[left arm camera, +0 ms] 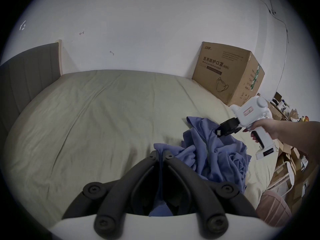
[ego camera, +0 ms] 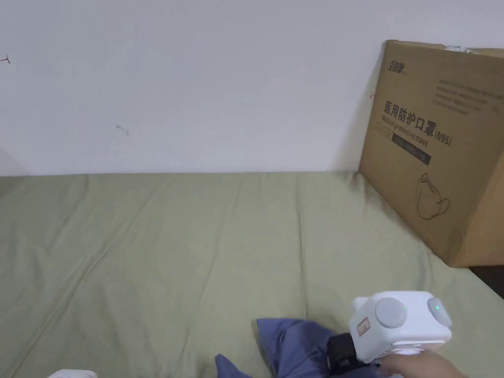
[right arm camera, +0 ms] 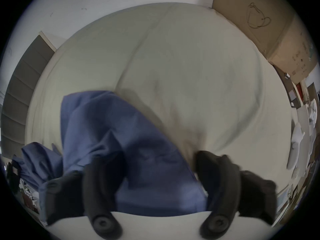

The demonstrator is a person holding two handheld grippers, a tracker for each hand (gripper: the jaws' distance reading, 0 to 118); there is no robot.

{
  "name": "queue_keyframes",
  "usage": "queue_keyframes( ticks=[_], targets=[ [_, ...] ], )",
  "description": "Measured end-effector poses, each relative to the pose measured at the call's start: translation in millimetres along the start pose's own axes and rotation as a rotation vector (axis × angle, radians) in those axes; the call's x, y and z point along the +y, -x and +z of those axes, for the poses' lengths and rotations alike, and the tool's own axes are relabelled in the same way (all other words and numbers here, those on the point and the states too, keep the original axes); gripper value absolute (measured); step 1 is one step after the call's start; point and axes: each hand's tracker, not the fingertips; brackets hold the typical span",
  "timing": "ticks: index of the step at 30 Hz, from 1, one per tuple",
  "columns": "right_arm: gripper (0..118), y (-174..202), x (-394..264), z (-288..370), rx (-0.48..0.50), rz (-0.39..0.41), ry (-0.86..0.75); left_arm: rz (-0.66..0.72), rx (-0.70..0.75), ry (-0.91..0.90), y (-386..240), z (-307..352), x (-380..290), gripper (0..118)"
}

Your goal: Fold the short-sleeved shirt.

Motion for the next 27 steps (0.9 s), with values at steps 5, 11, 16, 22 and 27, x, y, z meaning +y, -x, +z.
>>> queue_keyframes(
  ticks=[5,11,16,22,27],
  targets=[
    [3,-15.7,-28.5,68.3,0.165,-0.083,-0.121,0.112,0.032,-0.028,10.5,28.1,6.5,2],
    [3,-42.5,-63.8,188.4,0.208,-0.14,-0.333,0.079,0.072,-0.124,24.9,90.2,46.8,2],
    [3,-59.7,-73.5,288.2,0.205,-0.108,-0.49,0.047,0.13,-0.236,34.7,144.3,100.5,2],
    [3,-68.0,-63.5,374.4,0.175,-0.117,-0.631,-0.038,0.135,-0.326,27.8,193.6,168.2,2],
    [3,-68.7,-33.7,427.3,0.125,-0.122,-0.735,-0.027,0.141,-0.373,37.2,209.0,220.1,2]
  ],
)
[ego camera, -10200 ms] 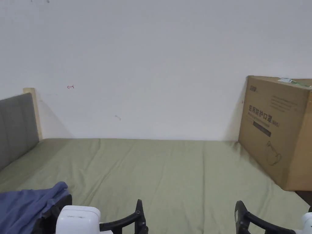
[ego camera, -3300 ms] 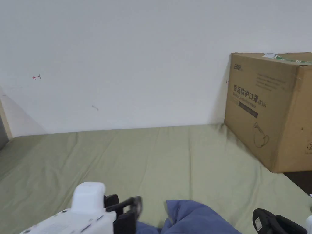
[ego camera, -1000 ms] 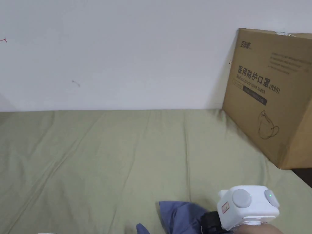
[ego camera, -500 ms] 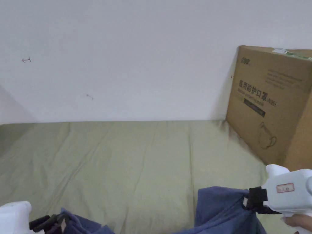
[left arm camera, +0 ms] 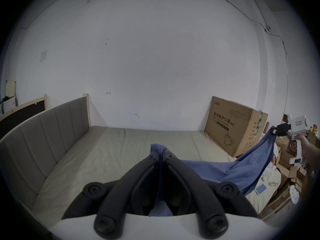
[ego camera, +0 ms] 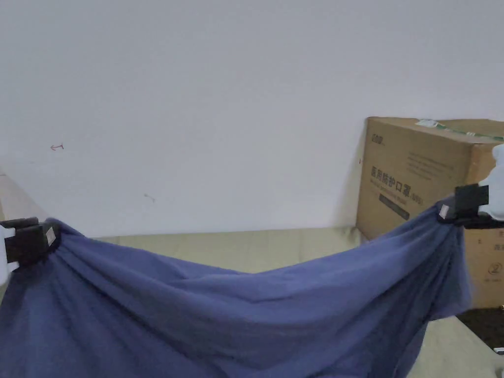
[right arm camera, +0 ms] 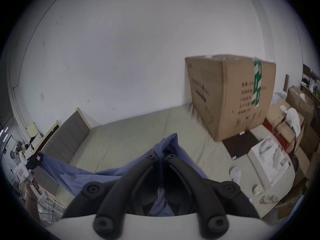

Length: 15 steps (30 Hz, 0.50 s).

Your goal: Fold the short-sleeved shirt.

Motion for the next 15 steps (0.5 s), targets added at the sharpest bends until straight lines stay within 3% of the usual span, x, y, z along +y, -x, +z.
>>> queue_keyframes(
  ticks=[12,15],
  targets=[
    [3,31.2,115.3,-50.9,-0.088,-0.01,-0.174,-0.015,0.049,-0.055,-1.2,-95.5,84.5,2],
    [3,38.1,144.7,-64.3,-0.109,-0.028,-0.217,0.071,0.041,-0.081,5.1,-122.0,93.9,2]
  ],
)
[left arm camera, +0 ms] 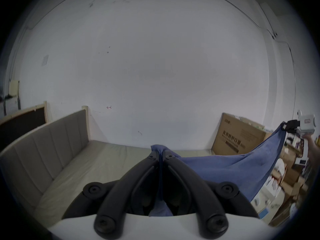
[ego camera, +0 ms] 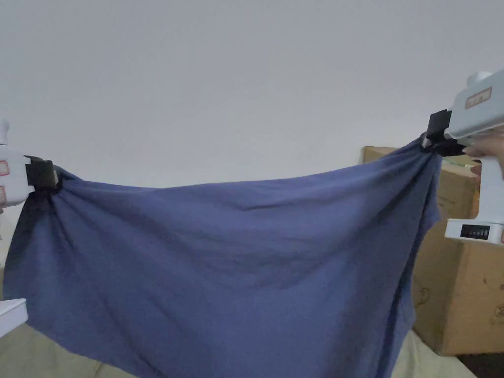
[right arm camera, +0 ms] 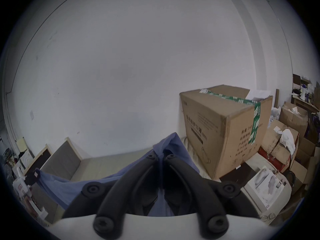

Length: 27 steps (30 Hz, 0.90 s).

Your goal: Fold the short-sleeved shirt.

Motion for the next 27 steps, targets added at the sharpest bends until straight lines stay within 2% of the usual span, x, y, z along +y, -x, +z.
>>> queue_keyframes(
  ticks=[4,8,13,17,20,25,27],
  targets=[
    [3,14.0,37.5,-10.3,-0.04,0.0,-0.102,0.08,-0.026,0.011,5.0,-37.5,-3.4,2],
    [3,21.0,61.2,-13.3,-0.042,0.018,-0.135,0.077,-0.046,0.02,-3.0,-70.2,-19.3,2],
    [3,5.4,36.6,-20.5,-0.062,0.079,-0.116,0.078,-0.092,0.05,-8.1,-99.5,-58.3,2],
    [3,-38.9,-47.7,-34.8,0.027,0.042,0.016,0.079,-0.112,0.237,1.2,-119.1,-130.5,2],
    [3,-78.1,-144.9,-32.2,0.01,-0.038,0.184,0.054,-0.08,0.402,12.4,-113.6,-208.7,2],
    [3,-136.4,-308.8,-6.1,-0.064,0.032,0.457,0.024,-0.156,0.612,19.7,-52.1,-324.4,2],
    [3,-150.2,-356.4,16.0,-0.084,-0.011,0.54,-0.034,-0.183,0.686,24.9,-24.3,-357.1,2]
  ],
)
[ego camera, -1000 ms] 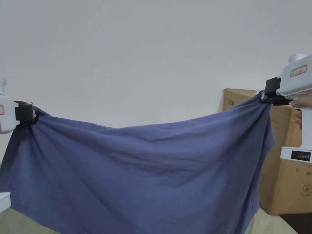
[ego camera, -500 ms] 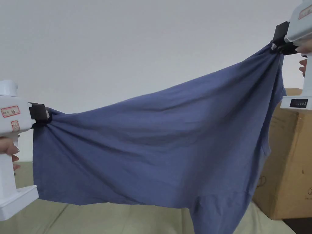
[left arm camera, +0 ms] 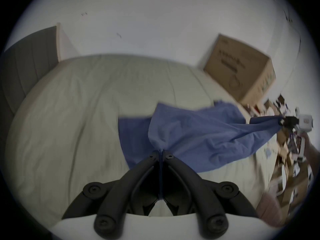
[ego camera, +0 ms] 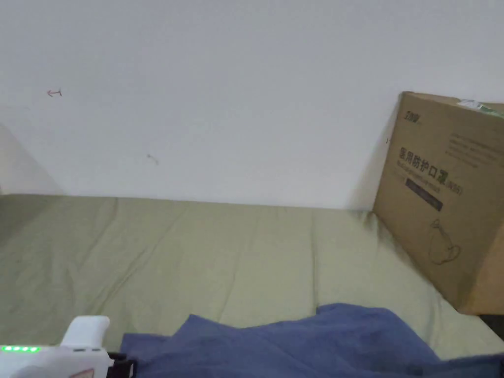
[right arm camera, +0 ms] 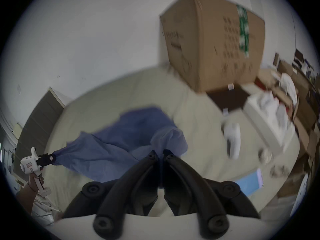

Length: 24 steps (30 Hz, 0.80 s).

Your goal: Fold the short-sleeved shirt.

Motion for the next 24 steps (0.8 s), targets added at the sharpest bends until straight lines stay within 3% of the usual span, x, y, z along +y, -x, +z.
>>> queue_keyframes(
  ticks=[7,14,20,22,23,24],
  targets=[
    [3,-41.0,-92.2,26.1,-0.038,-0.075,0.076,-0.054,-0.034,0.089,-4.3,47.4,-77.3,2],
    [3,-52.5,-109.6,67.6,-0.054,-0.031,0.131,-0.173,-0.021,0.185,-10.1,84.7,-101.0,2],
    [3,-50.3,-133.7,25.3,-0.117,0.047,0.325,-0.144,-0.024,0.266,-5.8,74.7,-117.8,2],
    [5,-46.4,-138.7,13.3,-0.151,0.068,0.321,-0.134,-0.01,0.24,-5.3,74.3,-118.9,10],
    [9,-44.0,-139.0,10.7,-0.153,0.068,0.311,-0.126,0.001,0.236,-6.4,75.4,-119.2,23],
    [30,-54.9,-138.5,3.8,-0.162,0.062,0.299,-0.132,0.029,0.235,-7.5,77.9,-119.9,42]
  ],
)
